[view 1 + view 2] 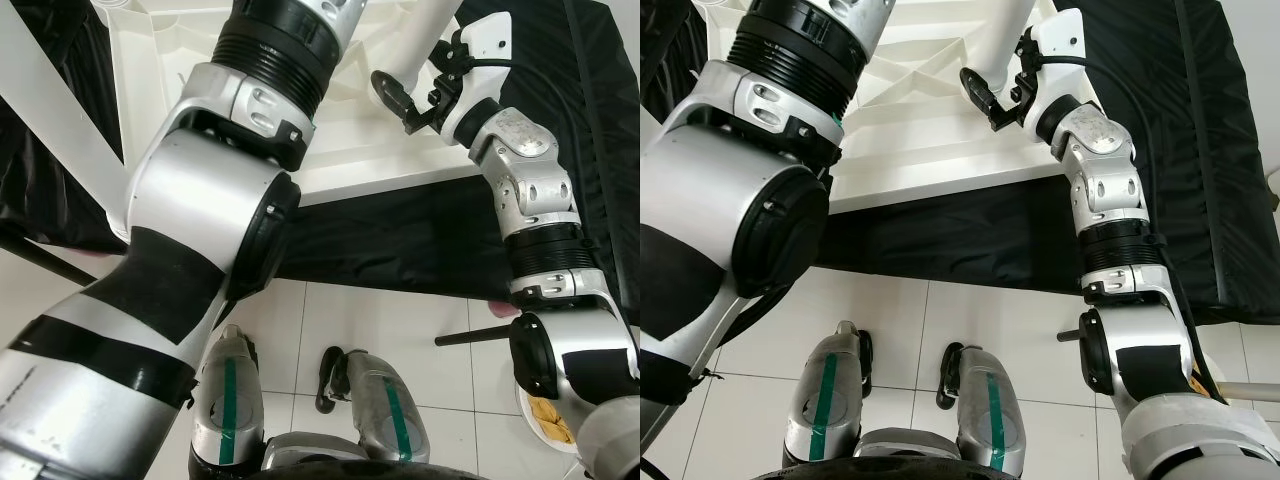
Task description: Building children table
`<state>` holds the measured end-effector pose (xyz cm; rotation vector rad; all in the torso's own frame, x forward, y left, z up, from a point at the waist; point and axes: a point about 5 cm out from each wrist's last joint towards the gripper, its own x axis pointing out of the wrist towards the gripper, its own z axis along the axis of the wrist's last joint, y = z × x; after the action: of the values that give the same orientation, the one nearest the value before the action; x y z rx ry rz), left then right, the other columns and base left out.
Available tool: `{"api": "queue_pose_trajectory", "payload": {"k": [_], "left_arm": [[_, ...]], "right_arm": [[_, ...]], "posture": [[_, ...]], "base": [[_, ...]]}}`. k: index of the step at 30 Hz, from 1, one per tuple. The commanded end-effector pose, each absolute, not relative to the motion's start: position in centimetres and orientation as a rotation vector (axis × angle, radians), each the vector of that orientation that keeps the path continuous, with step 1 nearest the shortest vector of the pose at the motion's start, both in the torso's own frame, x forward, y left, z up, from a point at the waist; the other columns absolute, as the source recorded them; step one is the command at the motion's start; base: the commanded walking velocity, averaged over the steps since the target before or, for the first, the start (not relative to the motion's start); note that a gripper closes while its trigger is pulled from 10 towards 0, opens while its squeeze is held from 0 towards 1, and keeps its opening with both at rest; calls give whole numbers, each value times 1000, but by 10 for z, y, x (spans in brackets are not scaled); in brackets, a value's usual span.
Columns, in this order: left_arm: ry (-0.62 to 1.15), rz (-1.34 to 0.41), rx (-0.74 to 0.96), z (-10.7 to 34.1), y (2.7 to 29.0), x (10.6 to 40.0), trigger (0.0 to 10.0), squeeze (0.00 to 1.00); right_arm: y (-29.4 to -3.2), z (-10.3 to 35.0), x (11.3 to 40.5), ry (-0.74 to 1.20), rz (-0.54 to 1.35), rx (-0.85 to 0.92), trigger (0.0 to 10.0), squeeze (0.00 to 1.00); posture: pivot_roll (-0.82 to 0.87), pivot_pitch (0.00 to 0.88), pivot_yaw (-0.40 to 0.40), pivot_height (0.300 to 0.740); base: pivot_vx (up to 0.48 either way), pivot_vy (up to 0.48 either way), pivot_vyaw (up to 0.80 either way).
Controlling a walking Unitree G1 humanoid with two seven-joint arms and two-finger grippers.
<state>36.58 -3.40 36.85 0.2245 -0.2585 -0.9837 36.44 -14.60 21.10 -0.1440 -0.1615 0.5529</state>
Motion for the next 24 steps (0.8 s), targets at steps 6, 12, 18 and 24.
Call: {"api": "queue_pose_trajectory", "payload": {"k": [6, 12, 18, 24], "left_arm": [[-263, -944, 212, 375, -39, 364, 10000, 0], [-273, -947, 203, 378, -42, 361, 10000, 0], [-286, -954, 196, 382, -47, 357, 10000, 0], [-294, -958, 203, 383, -49, 355, 10000, 0]], "right_arm": [[-153, 221, 366, -221, 504, -90, 10000, 110], [-148, 227, 371, -262, 492, 8, 10000, 0], [-139, 226, 374, -268, 497, 77, 10000, 0], [-136, 225, 377, -260, 493, 102, 3333, 0]], "posture": [[75, 41, -84, 740], [84, 38, -87, 740], [94, 37, -91, 740], [97, 37, -93, 740]], "base": [[0, 0, 0], [0, 0, 0], [0, 0, 0], [0, 0, 0]]}}
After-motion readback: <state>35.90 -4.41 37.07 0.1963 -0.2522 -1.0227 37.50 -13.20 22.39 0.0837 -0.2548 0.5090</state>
